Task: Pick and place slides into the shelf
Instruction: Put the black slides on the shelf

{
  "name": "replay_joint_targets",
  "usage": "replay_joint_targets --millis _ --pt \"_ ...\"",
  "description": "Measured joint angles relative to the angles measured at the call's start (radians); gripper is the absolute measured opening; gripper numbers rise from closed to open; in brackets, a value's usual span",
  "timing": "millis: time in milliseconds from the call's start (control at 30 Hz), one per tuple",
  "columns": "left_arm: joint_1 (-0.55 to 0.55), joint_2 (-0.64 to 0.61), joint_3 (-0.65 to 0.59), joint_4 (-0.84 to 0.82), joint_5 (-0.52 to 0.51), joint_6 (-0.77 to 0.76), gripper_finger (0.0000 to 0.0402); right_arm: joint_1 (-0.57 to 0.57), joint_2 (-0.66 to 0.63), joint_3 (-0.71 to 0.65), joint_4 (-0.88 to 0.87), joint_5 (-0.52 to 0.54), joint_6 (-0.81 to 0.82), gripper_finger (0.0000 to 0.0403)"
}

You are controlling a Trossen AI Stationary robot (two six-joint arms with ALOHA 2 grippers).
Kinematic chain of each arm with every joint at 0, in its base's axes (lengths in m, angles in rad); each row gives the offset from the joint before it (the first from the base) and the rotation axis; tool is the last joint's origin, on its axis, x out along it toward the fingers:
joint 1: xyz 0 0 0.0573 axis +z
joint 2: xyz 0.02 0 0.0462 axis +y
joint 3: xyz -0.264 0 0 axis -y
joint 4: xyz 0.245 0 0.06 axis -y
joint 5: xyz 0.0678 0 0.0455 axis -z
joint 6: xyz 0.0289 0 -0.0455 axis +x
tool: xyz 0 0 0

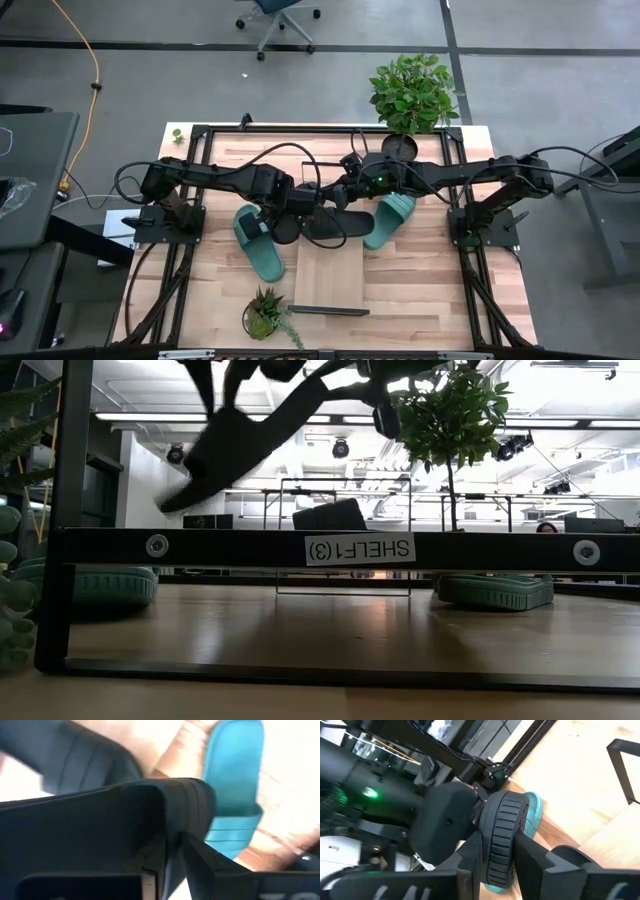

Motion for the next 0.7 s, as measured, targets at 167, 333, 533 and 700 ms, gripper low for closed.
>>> replay_joint_targets --millis 167,333,533,700 --pt "0.001 -0.002 0.077 0.022 -0.057 0.0 0.0075 0.001 0.002 0.0 -0.009 0.018 -0.002 0.0071" --pt "0.0 -0.002 0.2 0.014 -0.101 0.0 0.008 0.001 0.002 0.0 0.013 0.069 -0.002 0.0071" --pt "0.0 -0.002 0.359 -0.016 -0.165 -0.034 0.0071 0.001 0.002 0.0 0.021 0.143 0.013 0.007" --pt "0.0 -0.002 0.465 -0.039 -0.238 -0.08 0.0067 0.027 0.001 0.0 0.049 0.226 0.021 0.007"
